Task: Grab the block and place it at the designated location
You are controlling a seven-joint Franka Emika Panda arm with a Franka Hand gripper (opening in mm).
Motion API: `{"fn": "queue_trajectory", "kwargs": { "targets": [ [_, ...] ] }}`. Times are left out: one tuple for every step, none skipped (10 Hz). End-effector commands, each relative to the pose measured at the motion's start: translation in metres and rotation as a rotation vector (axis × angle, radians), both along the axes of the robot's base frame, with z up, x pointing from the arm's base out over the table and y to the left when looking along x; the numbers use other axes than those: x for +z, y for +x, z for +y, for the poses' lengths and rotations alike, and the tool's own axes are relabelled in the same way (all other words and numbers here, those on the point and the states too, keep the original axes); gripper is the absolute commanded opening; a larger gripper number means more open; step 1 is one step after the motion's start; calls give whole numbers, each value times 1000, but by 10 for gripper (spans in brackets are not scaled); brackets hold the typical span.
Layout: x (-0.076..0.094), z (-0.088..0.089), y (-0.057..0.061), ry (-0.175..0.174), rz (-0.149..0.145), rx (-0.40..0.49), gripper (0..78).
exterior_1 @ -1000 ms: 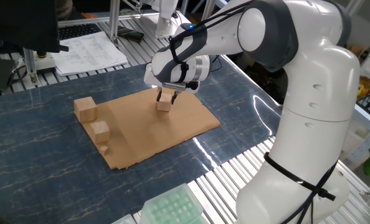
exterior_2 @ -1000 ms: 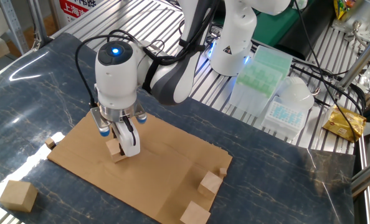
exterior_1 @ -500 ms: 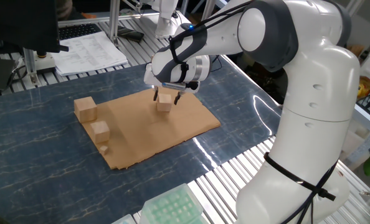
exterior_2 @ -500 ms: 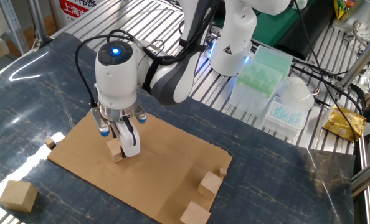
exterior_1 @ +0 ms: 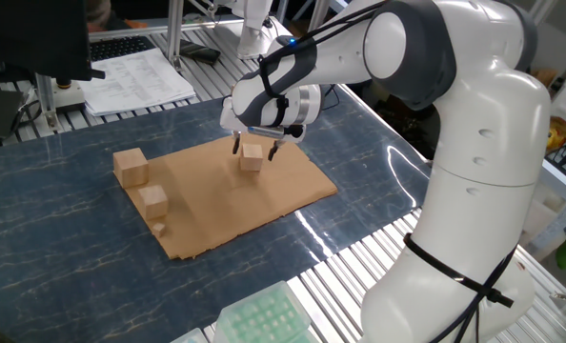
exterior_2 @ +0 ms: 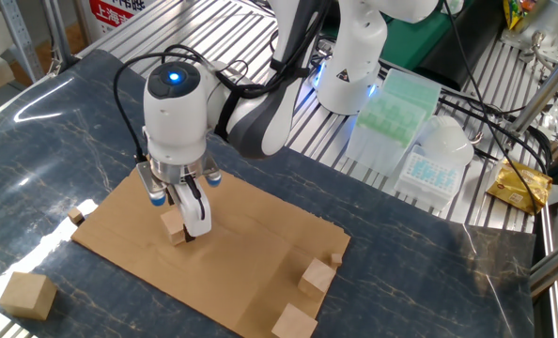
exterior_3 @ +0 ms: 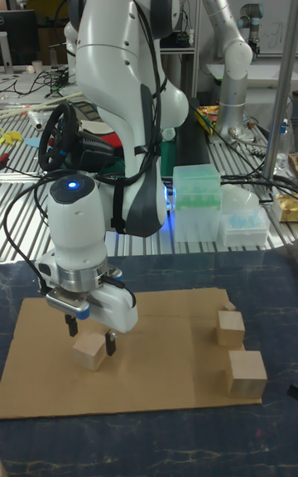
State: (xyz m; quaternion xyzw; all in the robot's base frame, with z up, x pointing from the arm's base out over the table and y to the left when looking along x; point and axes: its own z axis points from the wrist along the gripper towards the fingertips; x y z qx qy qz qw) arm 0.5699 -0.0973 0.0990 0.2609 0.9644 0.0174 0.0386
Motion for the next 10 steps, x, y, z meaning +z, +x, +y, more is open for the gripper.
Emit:
{"fn": "queue_trajectory", "kwargs": {
  "targets": [
    [35,0,-6,-6,39,34,774],
    [43,-2,-8,-8,53,41,774],
    [48,-3,-9,-8,59,46,774],
    [60,-5,-12,-12,57,65,774],
    [66,-6,-15,-15,57,82,774],
    [71,-8,-16,-16,57,97,774],
    [78,-8,-20,2,68,129,774],
    [82,-7,-21,0,72,140,774],
    [85,-6,-24,-1,76,149,774],
    [88,-6,-26,-4,78,145,774]
  ]
}}
